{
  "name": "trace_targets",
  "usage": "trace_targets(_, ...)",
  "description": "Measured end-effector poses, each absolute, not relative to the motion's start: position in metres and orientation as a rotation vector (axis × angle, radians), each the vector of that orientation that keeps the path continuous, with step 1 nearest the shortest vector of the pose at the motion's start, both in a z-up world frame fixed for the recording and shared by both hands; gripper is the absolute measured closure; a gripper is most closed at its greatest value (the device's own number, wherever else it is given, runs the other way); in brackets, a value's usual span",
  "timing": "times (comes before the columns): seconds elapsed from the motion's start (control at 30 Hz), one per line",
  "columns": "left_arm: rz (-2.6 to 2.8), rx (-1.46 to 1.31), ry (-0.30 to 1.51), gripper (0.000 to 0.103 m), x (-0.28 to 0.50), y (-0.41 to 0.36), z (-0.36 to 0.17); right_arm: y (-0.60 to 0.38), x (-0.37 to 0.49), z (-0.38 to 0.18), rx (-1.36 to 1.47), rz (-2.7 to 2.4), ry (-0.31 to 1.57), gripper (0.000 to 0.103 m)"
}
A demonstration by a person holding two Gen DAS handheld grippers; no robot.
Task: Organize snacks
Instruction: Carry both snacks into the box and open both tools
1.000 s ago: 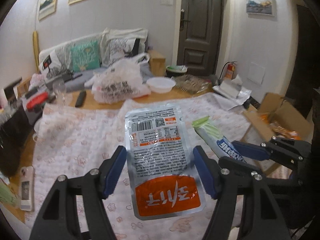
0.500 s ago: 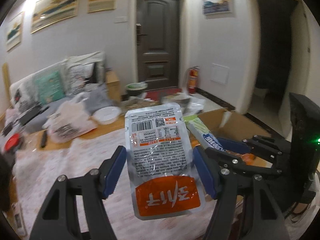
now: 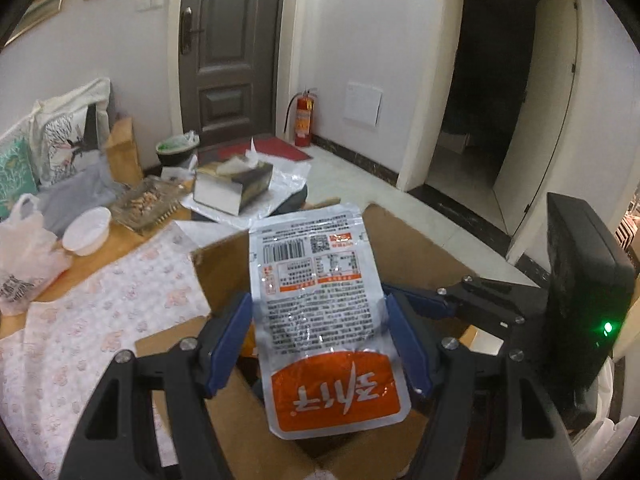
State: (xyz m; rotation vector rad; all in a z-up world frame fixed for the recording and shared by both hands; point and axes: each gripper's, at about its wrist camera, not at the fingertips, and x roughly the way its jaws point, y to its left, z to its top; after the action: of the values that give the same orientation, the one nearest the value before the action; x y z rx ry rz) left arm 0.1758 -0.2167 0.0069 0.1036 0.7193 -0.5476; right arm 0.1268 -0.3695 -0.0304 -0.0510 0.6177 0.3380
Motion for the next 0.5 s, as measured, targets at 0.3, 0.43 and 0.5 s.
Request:
trace_targets(0.3, -0.556, 0.087, 0.817, 0.037, 0.201, -0.225, -0.019, -0.362, 0.145, -0.046, -0.099, 0.344, 0.653, 0.081)
trace_targets(0.43, -0.554, 0.079, 0.826, 0.037, 0.2, -0.22, -0.021, -0.362, 0.143, -0.045, -0.087, 0.337, 0.655, 0.08)
trace_targets(0.5, -0.549, 0.072, 0.826, 0.037, 0.2, -0.216, -0.021, -0.363, 0.142, -0.045, -0.084, 0.331, 0.653, 0.08)
